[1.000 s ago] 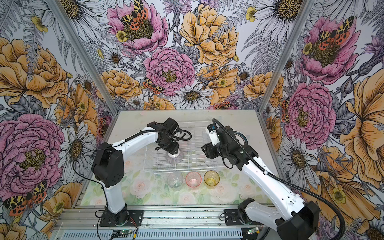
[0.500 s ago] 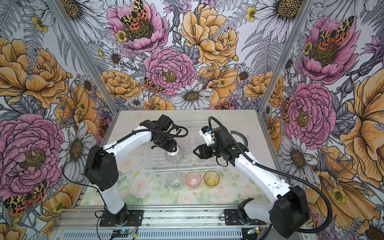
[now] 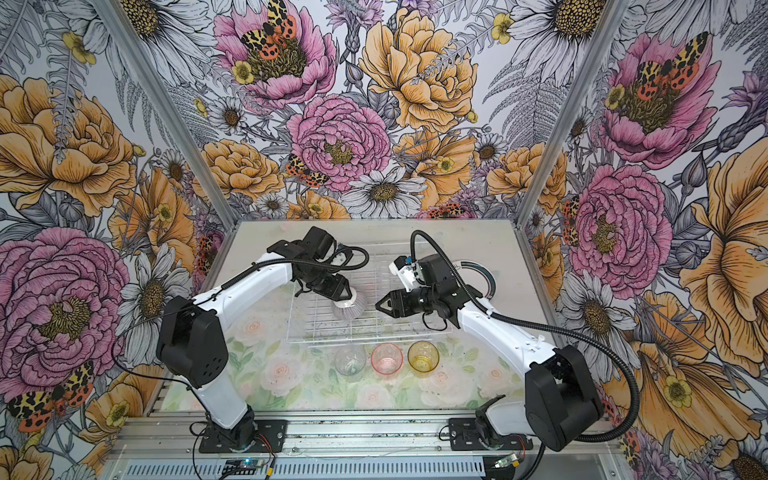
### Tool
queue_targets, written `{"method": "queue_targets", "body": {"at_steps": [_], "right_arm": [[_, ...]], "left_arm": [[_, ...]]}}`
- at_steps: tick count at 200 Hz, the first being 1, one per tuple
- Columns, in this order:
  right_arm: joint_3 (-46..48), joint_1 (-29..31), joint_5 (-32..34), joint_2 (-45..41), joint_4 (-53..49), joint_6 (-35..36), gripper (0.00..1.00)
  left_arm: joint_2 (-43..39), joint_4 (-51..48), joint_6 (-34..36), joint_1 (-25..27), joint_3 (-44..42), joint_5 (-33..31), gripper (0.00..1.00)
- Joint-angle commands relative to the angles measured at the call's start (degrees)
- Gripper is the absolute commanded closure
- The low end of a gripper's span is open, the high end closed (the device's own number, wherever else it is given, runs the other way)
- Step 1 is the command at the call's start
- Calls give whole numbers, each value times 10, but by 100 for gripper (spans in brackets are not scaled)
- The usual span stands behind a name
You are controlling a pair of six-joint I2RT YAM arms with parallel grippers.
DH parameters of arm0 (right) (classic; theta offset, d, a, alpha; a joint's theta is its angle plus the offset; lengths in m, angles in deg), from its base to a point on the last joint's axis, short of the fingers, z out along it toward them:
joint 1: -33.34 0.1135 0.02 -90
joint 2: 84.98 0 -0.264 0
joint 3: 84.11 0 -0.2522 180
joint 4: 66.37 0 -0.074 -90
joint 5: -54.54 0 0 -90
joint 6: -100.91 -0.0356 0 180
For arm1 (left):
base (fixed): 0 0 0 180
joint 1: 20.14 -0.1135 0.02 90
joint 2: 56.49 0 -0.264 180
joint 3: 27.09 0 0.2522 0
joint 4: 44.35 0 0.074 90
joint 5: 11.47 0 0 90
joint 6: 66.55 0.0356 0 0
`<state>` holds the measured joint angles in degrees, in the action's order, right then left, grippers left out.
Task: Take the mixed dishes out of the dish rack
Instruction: 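Hold the striped bowl out with the left gripper while the right grasps its rim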
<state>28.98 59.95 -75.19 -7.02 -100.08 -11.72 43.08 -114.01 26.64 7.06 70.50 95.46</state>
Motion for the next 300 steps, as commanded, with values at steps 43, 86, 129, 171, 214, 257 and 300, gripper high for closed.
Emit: {"method": "queue_targets", "body": {"at_steps": [43,86,129,171,214,257,300], "right_arm": [[41,-10,-73,15,129,-63,45],[77,-20,-117,25,232,-120,48],[101,-28,-134,32,298,-153,49],[113,-33,-140,32,331,-170,49],[123,-36,-147,33,371,-192,49],[137,-37,-154,30,439,-228,50],[139,-39,-156,32,501,-260,50]], "left_arm": [[-50,64,2,-25,-20,93,58],[-67,93,-6,-37,-34,148,58],[-83,121,-16,-48,-49,195,57],[-101,162,-34,-60,-66,250,57],[-107,188,-45,-64,-74,291,57],[-110,209,-56,-65,-81,314,57],[-113,244,-77,-65,-87,346,57]]}}
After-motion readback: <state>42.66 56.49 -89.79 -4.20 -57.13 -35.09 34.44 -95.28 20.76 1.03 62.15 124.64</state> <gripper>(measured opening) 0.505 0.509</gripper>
